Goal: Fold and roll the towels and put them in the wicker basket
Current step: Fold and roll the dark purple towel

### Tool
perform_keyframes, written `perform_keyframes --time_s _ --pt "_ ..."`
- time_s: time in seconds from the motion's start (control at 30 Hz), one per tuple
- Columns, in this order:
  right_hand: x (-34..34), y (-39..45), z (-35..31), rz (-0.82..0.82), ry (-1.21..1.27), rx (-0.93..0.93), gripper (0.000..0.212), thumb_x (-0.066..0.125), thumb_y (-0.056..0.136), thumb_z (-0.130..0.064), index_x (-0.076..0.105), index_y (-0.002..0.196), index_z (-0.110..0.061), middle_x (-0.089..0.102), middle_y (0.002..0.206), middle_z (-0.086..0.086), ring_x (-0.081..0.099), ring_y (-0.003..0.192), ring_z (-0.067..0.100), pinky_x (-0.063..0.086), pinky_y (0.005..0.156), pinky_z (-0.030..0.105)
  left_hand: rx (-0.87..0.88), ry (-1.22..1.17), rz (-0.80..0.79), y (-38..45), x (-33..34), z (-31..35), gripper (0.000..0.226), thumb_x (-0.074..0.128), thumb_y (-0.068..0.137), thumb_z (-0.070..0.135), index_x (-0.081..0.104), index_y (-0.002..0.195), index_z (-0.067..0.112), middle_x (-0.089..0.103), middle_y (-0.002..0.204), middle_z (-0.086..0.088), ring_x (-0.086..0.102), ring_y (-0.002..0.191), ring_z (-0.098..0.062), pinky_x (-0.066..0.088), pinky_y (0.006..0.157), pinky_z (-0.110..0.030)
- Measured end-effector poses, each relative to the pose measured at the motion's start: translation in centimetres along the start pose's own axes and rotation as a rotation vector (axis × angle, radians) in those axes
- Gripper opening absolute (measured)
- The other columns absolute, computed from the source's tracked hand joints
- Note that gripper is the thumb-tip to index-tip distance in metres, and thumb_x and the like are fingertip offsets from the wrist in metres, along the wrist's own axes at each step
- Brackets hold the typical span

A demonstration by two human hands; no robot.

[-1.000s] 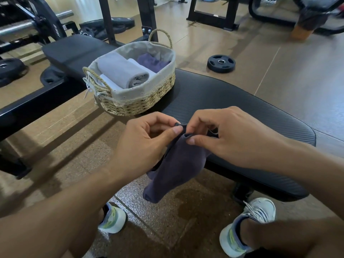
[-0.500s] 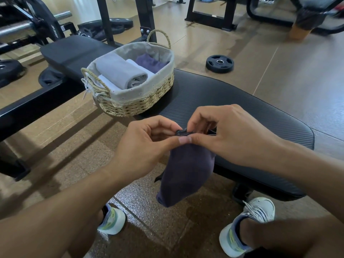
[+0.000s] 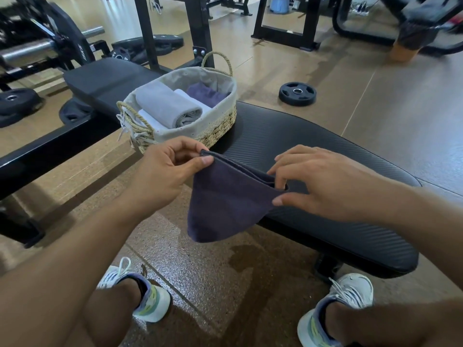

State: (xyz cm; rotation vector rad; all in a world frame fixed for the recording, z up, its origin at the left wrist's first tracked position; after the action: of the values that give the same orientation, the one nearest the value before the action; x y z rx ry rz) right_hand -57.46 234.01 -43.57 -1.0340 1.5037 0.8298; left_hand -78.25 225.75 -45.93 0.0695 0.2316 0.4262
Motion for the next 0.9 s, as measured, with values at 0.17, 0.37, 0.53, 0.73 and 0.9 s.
perform_keyframes --time_s 0.17,0.37,0.53,0.73,0.9 --pt "-1.7 -0.3 2.2 0.262 0.488 0.237 0.026 0.078 0.082 -0.041 0.061 0.071 -0.024 0.07 0.069 -0.005 0.062 0.062 0.01 0.05 0.065 0.034 -0.01 0.083 -0.033 0.2 -0.4 0.1 0.015 0.074 0.075 0.025 0.069 0.087 0.018 0.074 0.075 0.005 0.067 0.074 -0.009 0.055 0.08 -0.027" --pt "0.0 -0.3 2.6 0.006 0.588 0.321 0.022 0.082 0.08 -0.04 0.067 0.095 -0.033 0.077 0.076 -0.014 0.07 0.068 0.005 0.052 0.074 0.031 -0.061 0.262 -0.065 0.0 0.3 -0.5 0.004 0.073 0.089 0.016 0.07 0.088 0.017 0.062 0.059 0.009 0.056 0.051 -0.006 0.05 0.048 -0.023" --pt "1.1 -0.5 -1.4 -0.097 0.438 0.194 0.016 0.083 0.078 -0.043 0.071 0.083 -0.033 0.074 0.075 -0.021 0.069 0.07 -0.005 0.055 0.073 0.022 -0.296 0.005 -0.214 -1.3 2.3 -1.7 0.008 0.059 0.099 0.018 0.055 0.101 0.011 0.076 0.083 -0.015 0.073 0.061 -0.034 0.055 0.045 -0.031" --pt "3.8 -1.2 -8.0 -0.25 0.446 -0.081 0.032 0.074 0.088 -0.041 0.065 0.118 -0.037 0.075 0.102 -0.02 0.069 0.09 -0.005 0.055 0.086 0.019 -0.214 0.128 -0.167 -2.2 3.0 -0.5 0.031 0.073 0.09 0.027 0.058 0.081 0.001 0.069 0.068 -0.02 0.064 0.051 -0.025 0.056 0.049 -0.032" --pt "6.0 -1.2 -7.9 -0.454 0.254 -0.161 0.053 0.067 0.092 -0.048 0.046 0.141 -0.043 0.066 0.128 -0.024 0.061 0.113 0.0 0.048 0.096 0.025 0.117 0.779 -0.348 -3.5 3.1 0.5 0.024 0.081 0.081 0.024 0.059 0.084 0.033 0.068 0.068 0.014 0.062 0.062 -0.008 0.049 0.061 -0.026"
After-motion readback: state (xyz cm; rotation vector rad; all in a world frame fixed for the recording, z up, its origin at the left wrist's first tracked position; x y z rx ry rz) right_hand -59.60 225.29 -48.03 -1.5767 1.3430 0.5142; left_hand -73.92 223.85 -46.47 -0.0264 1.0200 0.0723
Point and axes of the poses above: each hand's wrist, its own y-axis towards the middle knuckle, its own x-axis out of the palm, z = x × y, the point moved 8 cm from there along y, towards the middle knuckle
